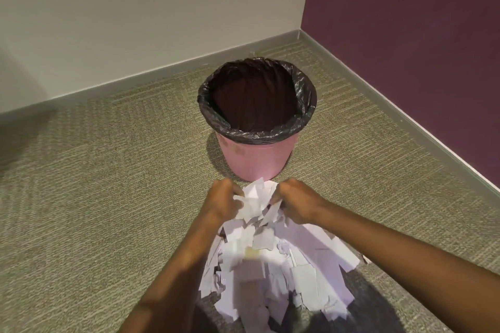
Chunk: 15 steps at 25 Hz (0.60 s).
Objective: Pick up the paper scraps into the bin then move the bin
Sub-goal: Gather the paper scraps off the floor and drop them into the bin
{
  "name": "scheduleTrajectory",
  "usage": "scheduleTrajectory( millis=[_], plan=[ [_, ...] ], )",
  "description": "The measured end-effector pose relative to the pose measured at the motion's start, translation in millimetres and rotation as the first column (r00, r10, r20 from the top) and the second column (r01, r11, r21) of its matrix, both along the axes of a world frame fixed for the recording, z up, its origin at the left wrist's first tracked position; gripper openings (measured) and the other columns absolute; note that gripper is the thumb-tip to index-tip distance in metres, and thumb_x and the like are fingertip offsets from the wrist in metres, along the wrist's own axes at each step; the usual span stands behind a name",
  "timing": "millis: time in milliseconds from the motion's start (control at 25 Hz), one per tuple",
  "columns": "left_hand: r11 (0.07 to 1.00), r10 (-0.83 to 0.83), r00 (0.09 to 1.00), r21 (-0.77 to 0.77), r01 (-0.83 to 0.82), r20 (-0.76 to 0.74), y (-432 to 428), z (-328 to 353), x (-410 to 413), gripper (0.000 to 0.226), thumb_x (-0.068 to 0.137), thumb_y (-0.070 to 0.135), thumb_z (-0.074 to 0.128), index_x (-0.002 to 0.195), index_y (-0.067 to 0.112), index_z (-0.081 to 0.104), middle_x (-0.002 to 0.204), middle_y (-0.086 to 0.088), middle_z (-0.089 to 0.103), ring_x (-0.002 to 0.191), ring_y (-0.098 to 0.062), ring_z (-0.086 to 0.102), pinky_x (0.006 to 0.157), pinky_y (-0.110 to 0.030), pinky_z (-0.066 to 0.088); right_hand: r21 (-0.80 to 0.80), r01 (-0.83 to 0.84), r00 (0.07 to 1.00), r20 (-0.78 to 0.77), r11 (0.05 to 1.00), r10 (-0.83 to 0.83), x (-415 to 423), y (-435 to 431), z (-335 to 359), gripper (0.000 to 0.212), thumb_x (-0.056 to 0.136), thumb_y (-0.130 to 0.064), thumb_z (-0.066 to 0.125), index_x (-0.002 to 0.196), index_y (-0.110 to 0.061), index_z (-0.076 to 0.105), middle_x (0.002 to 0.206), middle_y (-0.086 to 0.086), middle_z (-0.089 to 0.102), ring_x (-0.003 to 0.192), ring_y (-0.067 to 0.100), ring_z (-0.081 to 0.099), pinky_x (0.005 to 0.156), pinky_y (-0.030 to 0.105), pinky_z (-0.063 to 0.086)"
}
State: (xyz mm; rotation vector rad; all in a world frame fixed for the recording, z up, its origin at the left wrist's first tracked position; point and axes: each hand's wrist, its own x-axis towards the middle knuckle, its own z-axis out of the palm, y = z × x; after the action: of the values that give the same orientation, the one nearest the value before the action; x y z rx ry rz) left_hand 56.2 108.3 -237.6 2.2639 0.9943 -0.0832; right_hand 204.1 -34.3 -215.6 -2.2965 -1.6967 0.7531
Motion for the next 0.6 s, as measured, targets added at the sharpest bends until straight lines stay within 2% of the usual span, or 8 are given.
scheduleTrajectory(
  millis=[80,120,200,280,360,480,600],
  plan=[
    [1.0,-0.011,1.0,-0.012,0.011,0.014,8,31,-1,0.021,0.075,0.004,0.079,0.095,0.008,0.077,0.098,-0.009,0.074,0.072,-0.014,0.07,0.058,-0.013,0.05,0.045,0.024,1.0,-0.017,0.999,-0.023,-2,5,37,0.039,0.074,0.013,0.058,0.101,-0.009,0.078,0.104,0.011,0.075,0.097,0.023,0.07,0.083,0.036,0.058],
    [1.0,-0.002,0.999,-0.03,0.003,0.038,13,50,-3,0.017,0.074,0.001,0.079,0.09,0.007,0.077,0.092,-0.009,0.074,0.06,-0.009,0.067,0.048,-0.011,0.047,0.067,0.04,0.998,-0.051,0.997,-0.036,-3,8,57,0.036,0.078,0.011,0.061,0.103,-0.009,0.077,0.108,0.008,0.075,0.098,0.02,0.07,0.085,0.033,0.058],
    [0.996,0.037,0.997,-0.083,-0.031,0.07,24,90,-11,0.012,0.074,-0.005,0.077,0.08,0.006,0.077,0.072,-0.008,0.07,0.036,-0.003,0.055,0.034,-0.013,0.039,0.109,0.113,0.979,-0.179,0.988,-0.093,0,15,99,0.03,0.082,0.008,0.068,0.1,-0.013,0.079,0.104,0.002,0.076,0.087,0.012,0.072,0.078,0.026,0.06],
    [0.989,0.055,0.994,-0.14,-0.042,0.091,32,129,-22,0.011,0.073,-0.005,0.077,0.074,0.006,0.076,0.063,-0.013,0.07,0.036,-0.017,0.058,0.036,-0.023,0.044,0.119,0.244,0.905,-0.384,0.963,-0.182,8,19,139,0.026,0.081,0.007,0.071,0.092,-0.015,0.08,0.092,0.002,0.078,0.076,0.016,0.074,0.068,0.029,0.062],
    [0.975,0.062,0.991,-0.218,-0.035,0.121,38,168,-30,0.008,0.073,-0.003,0.079,0.074,0.005,0.076,0.066,-0.018,0.072,0.043,-0.029,0.061,0.039,-0.028,0.048,0.135,0.352,0.819,-0.523,0.926,-0.235,21,23,172,0.028,0.081,0.01,0.069,0.09,-0.014,0.08,0.087,0.007,0.078,0.076,0.023,0.075,0.067,0.033,0.063],
    [0.956,0.103,0.968,-0.293,-0.032,0.23,46,217,-28,0.008,0.072,-0.001,0.078,0.079,0.002,0.076,0.066,-0.018,0.073,0.041,-0.024,0.06,0.037,-0.026,0.047,0.152,0.503,0.715,-0.626,0.851,-0.311,52,37,202,0.023,0.083,0.01,0.066,0.103,0.002,0.074,0.095,0.016,0.076,0.082,0.03,0.074,0.072,0.034,0.063],
    [0.968,0.214,0.906,-0.202,-0.147,0.365,58,245,10,0.012,0.073,-0.005,0.077,0.084,-0.002,0.072,0.063,-0.022,0.068,0.031,-0.018,0.056,0.031,-0.02,0.042,0.199,0.629,0.671,-0.626,0.752,-0.396,78,57,208,0.021,0.082,0.015,0.066,0.102,0.014,0.067,0.098,0.024,0.072,0.074,0.03,0.074,0.065,0.031,0.063]
  ],
)
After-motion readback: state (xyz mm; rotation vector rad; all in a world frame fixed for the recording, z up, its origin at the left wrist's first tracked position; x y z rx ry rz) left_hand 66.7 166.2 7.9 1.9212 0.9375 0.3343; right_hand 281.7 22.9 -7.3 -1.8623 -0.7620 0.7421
